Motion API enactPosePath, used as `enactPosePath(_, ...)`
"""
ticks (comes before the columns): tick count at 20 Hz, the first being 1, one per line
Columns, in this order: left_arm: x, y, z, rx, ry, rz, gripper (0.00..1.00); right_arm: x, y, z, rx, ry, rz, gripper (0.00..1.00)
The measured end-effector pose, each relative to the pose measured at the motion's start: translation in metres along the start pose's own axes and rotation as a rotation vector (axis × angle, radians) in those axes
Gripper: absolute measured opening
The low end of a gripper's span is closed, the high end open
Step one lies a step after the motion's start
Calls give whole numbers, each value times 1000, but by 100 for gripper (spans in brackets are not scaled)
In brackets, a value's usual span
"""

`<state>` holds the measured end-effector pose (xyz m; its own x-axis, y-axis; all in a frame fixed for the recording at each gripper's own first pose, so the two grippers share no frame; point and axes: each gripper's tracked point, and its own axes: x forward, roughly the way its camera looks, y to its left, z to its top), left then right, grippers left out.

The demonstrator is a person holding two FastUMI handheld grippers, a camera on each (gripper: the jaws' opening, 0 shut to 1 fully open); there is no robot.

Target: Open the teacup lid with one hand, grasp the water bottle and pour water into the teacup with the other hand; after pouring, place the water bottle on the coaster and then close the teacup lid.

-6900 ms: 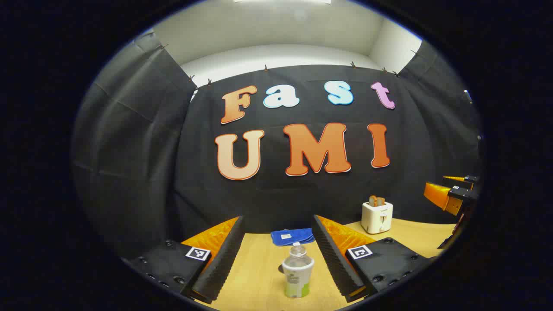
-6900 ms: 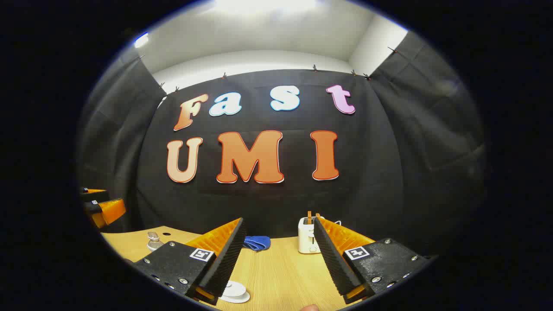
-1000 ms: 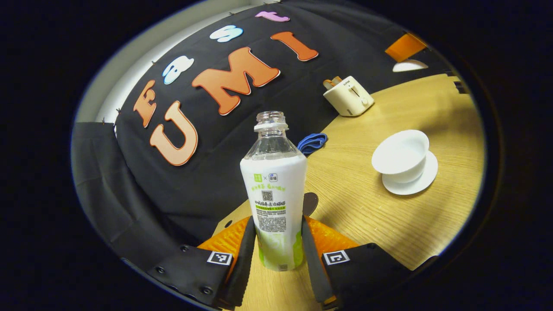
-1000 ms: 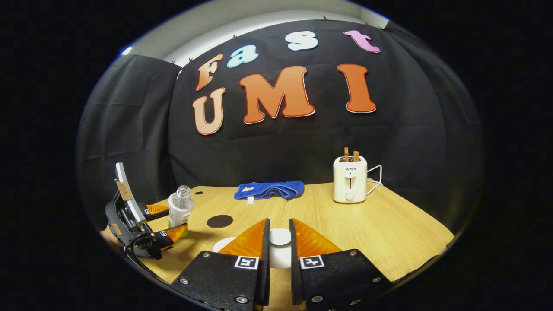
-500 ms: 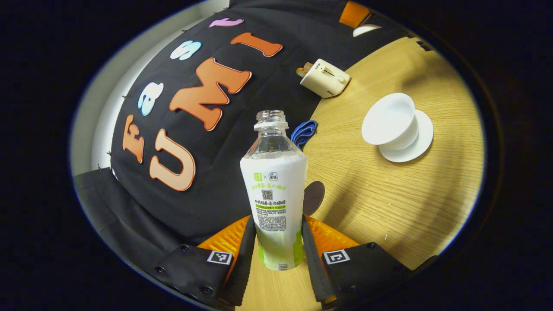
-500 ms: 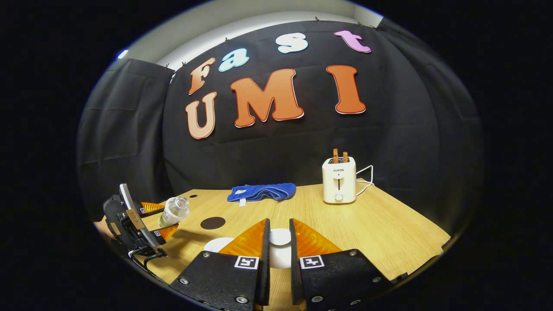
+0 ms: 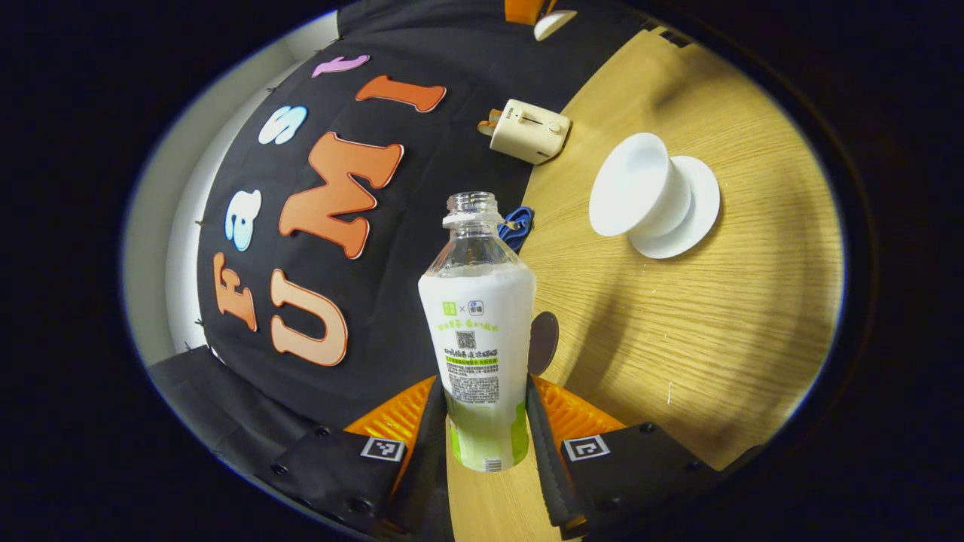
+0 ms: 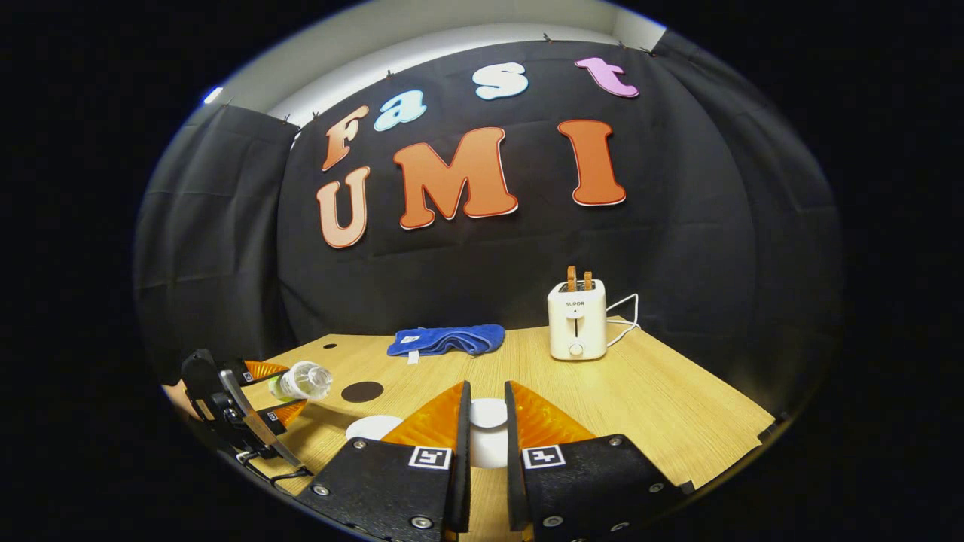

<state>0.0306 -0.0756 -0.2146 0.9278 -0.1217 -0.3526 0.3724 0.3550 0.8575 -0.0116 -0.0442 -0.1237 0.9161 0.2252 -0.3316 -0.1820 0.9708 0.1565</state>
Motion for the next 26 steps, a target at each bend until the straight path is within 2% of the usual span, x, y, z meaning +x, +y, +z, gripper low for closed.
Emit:
enactPosePath(2,0,-3,0,40,1,-3,62,-1,-3,-1,-3,1,-6,20)
enactPosePath(19,-2,17,23,372,-34,52,60,-5,-11,-3,-30,-1,-13,20)
enactPosePath(21,-3,20,26,413,-37,69,62,-5,-10,-2,-32,-1,-11,20)
enactPosePath(25,-3,27,27,477,-40,84,60,-5,-8,-2,-37,-2,-2,20)
enactPosePath(26,-2,28,28,493,-41,86,62,-6,-8,-2,-36,-1,-3,20)
